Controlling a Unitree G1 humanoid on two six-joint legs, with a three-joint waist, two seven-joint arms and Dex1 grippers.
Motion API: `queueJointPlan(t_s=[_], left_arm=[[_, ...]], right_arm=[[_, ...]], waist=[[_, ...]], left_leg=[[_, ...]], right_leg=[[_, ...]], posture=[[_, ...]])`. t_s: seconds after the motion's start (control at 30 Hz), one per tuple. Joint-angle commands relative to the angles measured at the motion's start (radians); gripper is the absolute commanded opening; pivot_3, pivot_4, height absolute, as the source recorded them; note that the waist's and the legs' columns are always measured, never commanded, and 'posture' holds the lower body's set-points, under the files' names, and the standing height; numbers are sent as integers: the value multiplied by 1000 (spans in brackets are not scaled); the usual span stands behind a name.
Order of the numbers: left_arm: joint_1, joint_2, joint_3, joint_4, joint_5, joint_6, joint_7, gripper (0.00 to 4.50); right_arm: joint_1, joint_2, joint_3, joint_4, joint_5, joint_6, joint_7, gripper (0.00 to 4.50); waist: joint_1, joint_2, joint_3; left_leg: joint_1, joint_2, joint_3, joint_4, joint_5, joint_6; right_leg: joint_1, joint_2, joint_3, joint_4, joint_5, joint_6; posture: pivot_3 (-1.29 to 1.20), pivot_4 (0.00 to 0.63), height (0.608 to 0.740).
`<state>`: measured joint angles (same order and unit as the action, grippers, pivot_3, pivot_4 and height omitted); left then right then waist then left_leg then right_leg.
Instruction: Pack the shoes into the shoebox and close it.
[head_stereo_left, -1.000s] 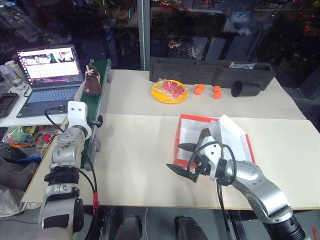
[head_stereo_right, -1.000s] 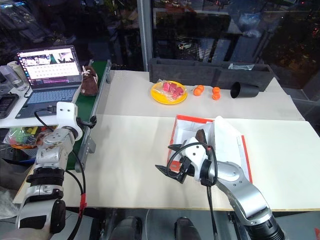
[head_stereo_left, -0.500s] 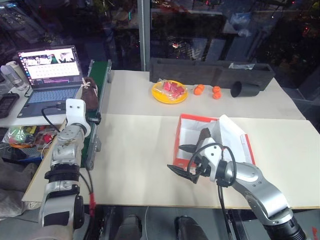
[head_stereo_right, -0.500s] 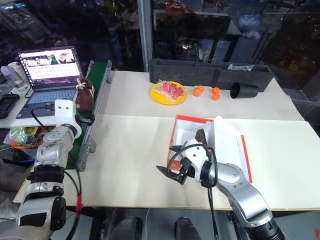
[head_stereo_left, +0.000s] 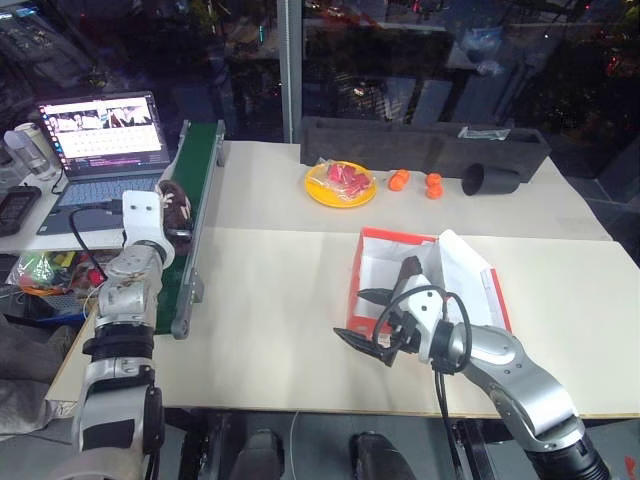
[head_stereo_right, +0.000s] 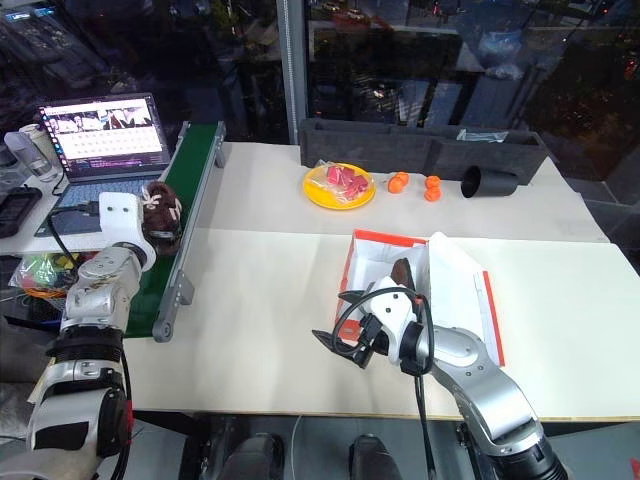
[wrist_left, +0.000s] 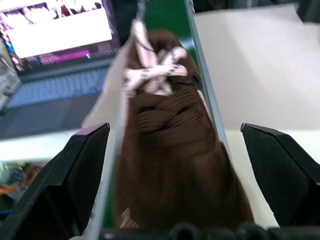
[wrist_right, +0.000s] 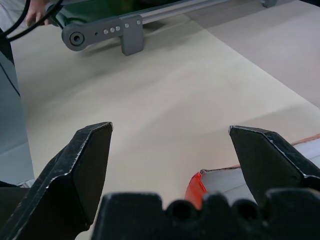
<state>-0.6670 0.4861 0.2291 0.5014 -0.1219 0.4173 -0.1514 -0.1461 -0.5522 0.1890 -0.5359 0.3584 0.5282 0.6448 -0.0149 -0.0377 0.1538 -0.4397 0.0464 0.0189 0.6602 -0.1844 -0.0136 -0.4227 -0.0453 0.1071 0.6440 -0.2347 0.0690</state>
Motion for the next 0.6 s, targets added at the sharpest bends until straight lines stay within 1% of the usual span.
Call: queueJointPlan(t_s=[0.03,0.1,0.2,0.3,0.43,0.47,0.6], left_arm=[[9,-10,-2,3,-10,72,-8,4500],[9,-29,21,-11,-37,103,-3,4500],[23,-41,24,-51,-43,107,-15,3797],[30,-44,23,-68,-40,115,-16,2698],[23,-45,27,-64,-39,132,-3,1488],[21,-43,25,-62,-36,133,-1,1255],[12,-39,23,-44,-24,135,13,1255]], right_arm=[[-21,7,-25,-50,17,11,-6,4413],[-28,9,-33,-49,21,15,-7,4413],[-29,11,-36,-48,21,15,-10,4500],[-26,12,-36,-50,20,15,-12,4500],[-30,14,-45,-48,24,16,-18,4500],[-33,17,-48,-48,27,18,-21,4500],[-40,25,-50,-44,26,21,-29,4500]], waist=[[0,0,0],[1,1,-1],[3,1,-1],[7,0,-2],[9,0,-2],[9,0,-2],[9,0,-2]], left_leg=[[0,0,0,0,0,0],[2,0,0,0,0,0],[5,0,0,0,0,0],[6,0,0,0,0,0],[6,0,0,0,0,-1],[6,0,0,0,0,-1],[7,0,0,0,0,-1]], right_leg=[[0,0,0,0,0,0],[2,0,0,1,0,0],[4,0,0,2,0,0],[5,0,0,2,0,0],[5,0,0,2,0,0],[5,0,0,2,0,0],[5,0,0,2,0,0]], posture=[[0,150,719],[0,150,719],[0,150,719],[0,150,719],[0,150,719],[0,150,719],[0,150,719]])
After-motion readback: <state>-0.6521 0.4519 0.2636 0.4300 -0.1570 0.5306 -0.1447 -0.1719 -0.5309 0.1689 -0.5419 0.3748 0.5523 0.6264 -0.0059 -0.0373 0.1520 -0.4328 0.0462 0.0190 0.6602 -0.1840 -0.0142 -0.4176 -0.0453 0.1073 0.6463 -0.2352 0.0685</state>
